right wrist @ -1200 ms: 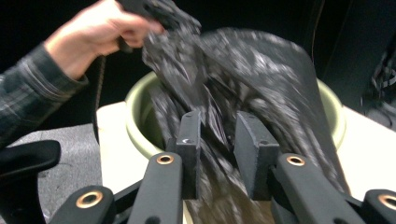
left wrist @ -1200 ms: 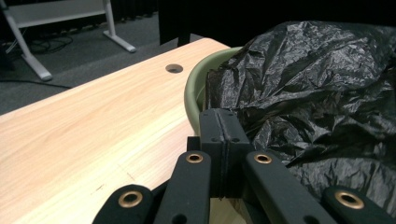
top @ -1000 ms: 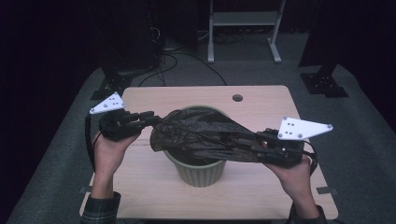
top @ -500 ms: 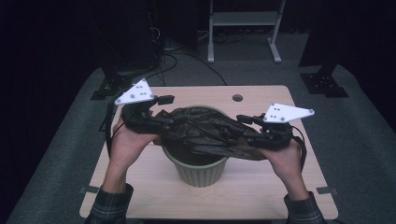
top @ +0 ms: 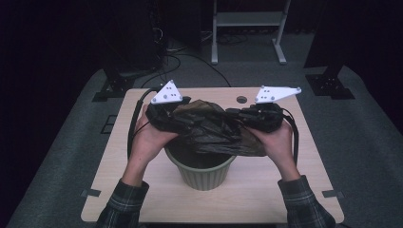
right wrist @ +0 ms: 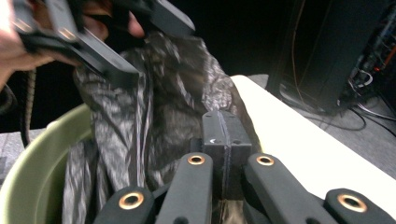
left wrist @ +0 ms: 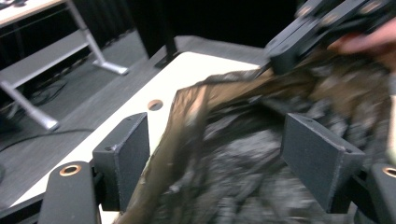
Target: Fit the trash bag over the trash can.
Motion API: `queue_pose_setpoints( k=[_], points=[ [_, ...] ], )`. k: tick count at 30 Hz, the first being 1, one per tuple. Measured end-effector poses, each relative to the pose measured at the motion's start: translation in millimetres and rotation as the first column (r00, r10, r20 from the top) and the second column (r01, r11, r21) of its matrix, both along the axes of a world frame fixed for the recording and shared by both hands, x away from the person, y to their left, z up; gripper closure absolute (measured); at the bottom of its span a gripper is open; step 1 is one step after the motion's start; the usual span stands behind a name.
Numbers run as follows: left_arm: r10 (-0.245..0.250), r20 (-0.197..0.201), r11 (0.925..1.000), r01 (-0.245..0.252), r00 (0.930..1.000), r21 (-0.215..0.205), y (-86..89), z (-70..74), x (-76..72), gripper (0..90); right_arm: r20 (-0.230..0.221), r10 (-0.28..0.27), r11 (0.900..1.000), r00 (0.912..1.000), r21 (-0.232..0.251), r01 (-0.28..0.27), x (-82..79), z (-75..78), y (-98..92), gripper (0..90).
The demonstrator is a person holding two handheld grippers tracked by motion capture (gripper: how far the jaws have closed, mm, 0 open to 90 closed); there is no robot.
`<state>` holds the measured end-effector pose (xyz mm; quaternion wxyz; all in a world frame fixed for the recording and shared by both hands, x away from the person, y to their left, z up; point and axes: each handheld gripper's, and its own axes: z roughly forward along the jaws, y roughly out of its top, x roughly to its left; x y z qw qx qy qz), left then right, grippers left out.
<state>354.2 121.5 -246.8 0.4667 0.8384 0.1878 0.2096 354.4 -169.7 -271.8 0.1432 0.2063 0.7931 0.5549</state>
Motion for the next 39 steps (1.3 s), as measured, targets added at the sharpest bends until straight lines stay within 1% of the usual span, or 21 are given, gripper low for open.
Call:
queue_pose_setpoints(
  k=[1, 2, 3, 5, 7, 8, 10, 11, 13, 14, 17, 20, 22, 24, 26, 29, 30, 32, 35, 36, 39],
  points=[
    [0.019, 0.003, 0.9997, -0.019, 0.9998, 0.016, 2.2, -1.7, 5.4, 24.1, 0.0, 0.003, 1.0, 1.0, -0.002, -0.003, 1.8, 1.4, 2.1, 89.8],
    [0.025, -0.001, 0.9993, -0.025, 0.9997, 0.026, 5.0, -2.9, 9.8, 29.4, 0.002, 0.006, 1.0, 1.0, -0.006, -0.006, 4.5, 2.8, 5.5, 89.8],
    [0.033, -0.003, 0.9992, -0.033, 0.9994, 0.022, 7.2, -4.1, 13.6, 35.1, -0.004, 0.014, 1.0, 0.9999, -0.006, -0.014, 6.9, 3.5, 7.6, 89.8],
    [0.053, -0.013, 0.9985, -0.053, 0.9985, 0.015, 14.0, -6.1, 23.1, 41.3, -0.006, 0.021, 1.0, 0.9998, -0.006, -0.021, 10.5, 3.5, 10.2, 89.8],
    [0.05, -0.049, 0.9985, -0.051, 0.9975, -0.019, 21.8, -8.3, 33.5, 52.9, -0.009, 0.025, 1.0, 0.9996, -0.009, -0.025, 15.2, 3.0, 11.9, 89.8],
    [0.052, -0.06, 0.9984, -0.054, 0.9968, -0.019, 24.9, -9.1, 37.6, 61.9, -0.012, 0.026, 1.0, 0.9996, -0.009, -0.026, 18.6, 2.6, 12.4, 89.8],
    [0.062, -0.087, 0.9975, -0.065, 0.9943, -0.026, 28.9, -12.0, 43.9, 71.6, -0.017, 0.02, 1.0, 0.9997, -0.012, -0.02, 25.7, 1.4, 12.6, 89.8],
    [0.064, -0.098, 0.9973, -0.067, 0.9931, -0.028, 31.4, -13.7, 47.2, 78.4, -0.024, 0.02, 1.0, 0.9995, -0.011, -0.02, 29.0, 0.5, 12.7, 89.8],
    [0.076, -0.128, 0.9961, -0.081, 0.9888, -0.036, 36.2, -17.5, 52.6, 87.6, -0.034, -0.004, 1.0, 0.9994, -0.027, 0.003, 39.3, -2.7, 13.4, 89.7],
    [0.076, -0.146, 0.9956, -0.083, 0.9863, -0.043, 38.5, -19.6, 55.2, 89.8, -0.043, -0.013, 0.999, 0.999, -0.033, 0.011, 45.3, -5.0, 13.8, 89.7],
    [0.095, -0.171, 0.9942, -0.102, 0.9807, -0.032, 41.3, -26.1, 61.2, 90.0, -0.091, -0.024, 0.999, 0.9955, -0.043, 0.021, 66.6, -14.8, 18.0, 89.7],
    [0.118, -0.192, 0.9917, -0.126, 0.9744, -0.029, 45.1, -31.6, 66.9, 89.9, -0.116, -0.034, 0.998, 0.9927, -0.062, 0.027, 82.2, -21.4, 24.8, 89.7],
    [0.135, -0.218, 0.989, -0.145, 0.9666, -0.03, 49.8, -36.6, 72.1, 89.9, -0.132, -0.029, 0.998, 0.9908, -0.054, 0.022, 91.8, -26.2, 28.8, 89.7],
    [0.15, -0.239, 0.9867, -0.161, 0.9594, -0.025, 54.0, -42.8, 76.7, 89.9, -0.169, -0.027, 0.998, 0.9852, -0.06, 0.017, 103.1, -33.3, 34.1, 89.7],
    [0.16, -0.251, 0.9854, -0.169, 0.9546, -0.016, 57.0, -47.6, 79.1, 89.9, -0.191, -0.027, 0.997, 0.9812, -0.071, 0.014, 110.9, -40.3, 40.4, 89.7],
    [0.169, -0.275, 0.9839, -0.179, 0.9466, -0.011, 60.7, -56.5, 81.4, 89.9, -0.211, -0.028, 0.997, 0.9772, -0.082, 0.011, 116.6, -47.7, 46.3, 89.6],
    [0.175, -0.275, 0.983, -0.184, 0.9454, -0.008, 62.2, -59.4, 81.5, 89.9, -0.213, -0.032, 0.996, 0.9766, -0.083, 0.014, 117.0, -48.7, 46.9, 87.7],
    [0.171, -0.285, 0.9821, -0.186, 0.9432, -0.027, 66.1, -62.9, 81.2, 89.9, -0.183, -0.06, 0.996, 0.9813, -0.081, 0.046, 113.9, -45.1, 44.2, 77.1],
    [0.168, -0.283, 0.9811, -0.188, 0.9444, -0.045, 70.6, -62.7, 78.5, 89.9, -0.14, -0.073, 0.997, 0.9875, -0.033, 0.069, 103.0, -30.4, 33.4, 67.9],
    [0.166, -0.283, 0.9807, -0.188, 0.9448, -0.054, 71.5, -62.1, 77.0, 89.9, -0.126, -0.079, 0.997, 0.989, -0.014, 0.078, 96.0, -21.9, 28.7, 65.4],
    [0.164, -0.281, 0.9813, -0.185, 0.9458, -0.053, 72.3, -60.7, 74.7, 89.9, -0.11, -0.04, 0.999, 0.9931, 0.018, 0.042, 77.5, -3.7, 21.1, 56.0]
  ],
)
